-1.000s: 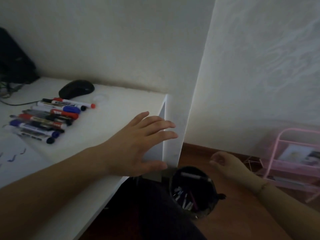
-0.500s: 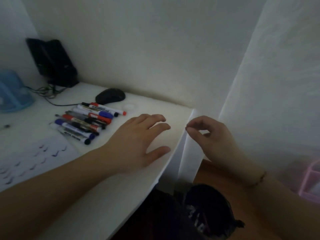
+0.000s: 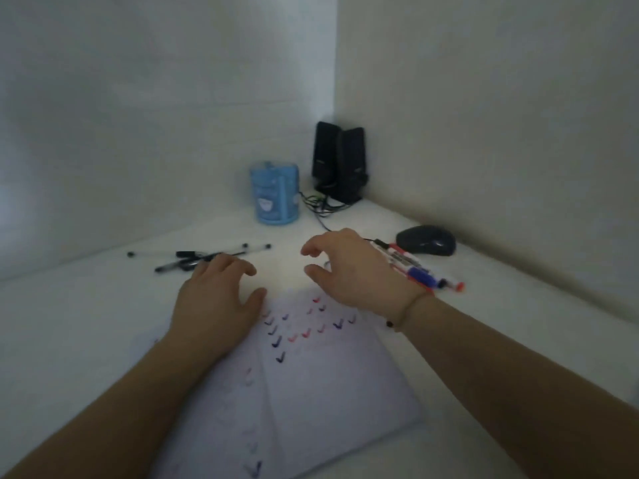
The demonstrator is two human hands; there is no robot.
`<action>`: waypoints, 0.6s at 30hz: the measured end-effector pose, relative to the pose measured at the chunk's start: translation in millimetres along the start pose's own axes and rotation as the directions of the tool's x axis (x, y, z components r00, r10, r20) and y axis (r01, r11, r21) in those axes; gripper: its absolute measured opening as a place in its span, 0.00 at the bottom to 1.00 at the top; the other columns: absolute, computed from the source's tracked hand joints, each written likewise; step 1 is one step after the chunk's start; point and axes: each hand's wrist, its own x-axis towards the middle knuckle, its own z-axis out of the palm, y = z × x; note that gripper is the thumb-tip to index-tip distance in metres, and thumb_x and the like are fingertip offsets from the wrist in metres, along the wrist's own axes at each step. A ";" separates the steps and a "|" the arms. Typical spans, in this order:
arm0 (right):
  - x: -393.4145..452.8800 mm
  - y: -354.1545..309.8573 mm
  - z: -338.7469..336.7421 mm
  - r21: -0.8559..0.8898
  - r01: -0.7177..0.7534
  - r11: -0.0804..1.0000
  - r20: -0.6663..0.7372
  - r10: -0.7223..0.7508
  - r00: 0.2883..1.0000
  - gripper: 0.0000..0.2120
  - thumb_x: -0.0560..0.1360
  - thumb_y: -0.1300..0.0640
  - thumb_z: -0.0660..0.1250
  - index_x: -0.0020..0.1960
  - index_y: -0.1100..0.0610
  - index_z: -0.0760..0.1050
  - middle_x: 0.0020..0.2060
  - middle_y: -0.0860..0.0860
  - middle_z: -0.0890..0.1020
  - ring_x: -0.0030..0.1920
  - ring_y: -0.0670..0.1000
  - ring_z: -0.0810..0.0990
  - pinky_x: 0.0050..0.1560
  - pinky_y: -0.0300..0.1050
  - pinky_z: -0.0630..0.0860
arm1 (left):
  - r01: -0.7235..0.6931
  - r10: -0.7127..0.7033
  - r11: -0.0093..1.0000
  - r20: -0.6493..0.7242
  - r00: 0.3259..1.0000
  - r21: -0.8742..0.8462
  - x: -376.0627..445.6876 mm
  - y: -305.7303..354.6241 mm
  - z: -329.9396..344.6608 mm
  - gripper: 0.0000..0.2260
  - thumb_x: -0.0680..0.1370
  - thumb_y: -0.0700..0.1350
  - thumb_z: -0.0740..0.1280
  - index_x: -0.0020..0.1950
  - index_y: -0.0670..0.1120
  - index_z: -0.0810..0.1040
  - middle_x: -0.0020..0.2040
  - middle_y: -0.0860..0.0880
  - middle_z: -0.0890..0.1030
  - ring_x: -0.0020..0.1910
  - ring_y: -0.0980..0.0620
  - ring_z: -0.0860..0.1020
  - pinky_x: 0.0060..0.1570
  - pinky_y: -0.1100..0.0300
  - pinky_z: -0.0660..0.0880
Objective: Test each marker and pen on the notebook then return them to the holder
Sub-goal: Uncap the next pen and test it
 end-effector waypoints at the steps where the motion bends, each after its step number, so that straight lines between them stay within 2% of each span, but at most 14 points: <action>1: 15.9 -4.1 11.7 -0.049 0.015 0.999 0.040 -0.013 0.999 0.16 0.77 0.49 0.62 0.63 0.48 0.72 0.58 0.47 0.77 0.60 0.50 0.70 0.60 0.50 0.71 | 0.026 -0.026 1.000 -0.004 1.000 0.016 3.6 -3.1 1.1 0.13 0.73 0.55 0.69 0.54 0.51 0.78 0.56 0.49 0.77 0.56 0.44 0.75 0.53 0.50 0.73; 4: 60.7 -14.9 49.5 -0.200 0.046 0.979 0.090 -0.028 0.996 0.18 0.77 0.50 0.61 0.67 0.49 0.69 0.62 0.50 0.74 0.64 0.54 0.67 0.60 0.52 0.71 | 0.129 -0.129 0.992 -0.033 0.991 0.001 10.3 -17.7 5.2 0.10 0.73 0.56 0.67 0.49 0.53 0.78 0.51 0.52 0.77 0.53 0.47 0.75 0.51 0.51 0.74; 7: 91.0 -15.8 78.3 -0.286 0.018 0.958 0.097 0.011 0.995 0.18 0.77 0.48 0.60 0.65 0.51 0.71 0.61 0.52 0.75 0.63 0.56 0.67 0.58 0.52 0.69 | 0.197 -0.203 0.978 -0.103 0.974 -0.066 13.9 -26.0 6.1 0.08 0.72 0.55 0.67 0.46 0.53 0.77 0.48 0.52 0.77 0.51 0.48 0.75 0.50 0.52 0.73; 11: 98.6 -10.8 81.2 -0.241 -0.038 0.970 0.012 0.042 0.999 0.11 0.76 0.45 0.63 0.53 0.49 0.77 0.52 0.50 0.77 0.58 0.54 0.68 0.53 0.48 0.68 | 0.208 -0.217 0.974 -0.110 0.970 -0.086 15.1 -29.8 8.2 0.14 0.72 0.55 0.68 0.55 0.53 0.75 0.54 0.51 0.76 0.56 0.46 0.72 0.54 0.50 0.71; 13: 87.7 -7.6 70.2 -0.231 -0.027 0.972 -0.002 0.027 1.000 0.08 0.76 0.46 0.63 0.51 0.48 0.77 0.49 0.49 0.78 0.55 0.52 0.70 0.54 0.48 0.69 | 0.202 -0.211 0.975 -0.116 0.970 -0.087 15.1 -30.6 10.1 0.19 0.73 0.56 0.68 0.61 0.53 0.72 0.59 0.51 0.74 0.59 0.46 0.70 0.57 0.49 0.69; 16: 57.1 -6.3 46.5 0.026 -0.054 0.998 -0.058 0.056 0.997 0.03 0.77 0.49 0.63 0.47 0.47 0.75 0.42 0.46 0.80 0.48 0.49 0.75 0.49 0.45 0.72 | 0.106 -0.134 0.984 -0.206 0.969 -0.145 14.8 -28.8 11.1 0.19 0.74 0.57 0.67 0.62 0.52 0.73 0.59 0.51 0.75 0.57 0.47 0.72 0.57 0.48 0.71; 18: 33.2 -11.0 27.9 0.299 -0.091 0.950 -0.080 0.120 0.990 0.03 0.77 0.53 0.64 0.45 0.50 0.75 0.37 0.43 0.82 0.41 0.41 0.77 0.42 0.35 0.71 | 0.015 -0.069 0.978 -0.259 0.964 -0.207 15.5 -25.1 8.0 0.14 0.76 0.57 0.64 0.57 0.51 0.77 0.53 0.53 0.78 0.51 0.50 0.75 0.52 0.51 0.73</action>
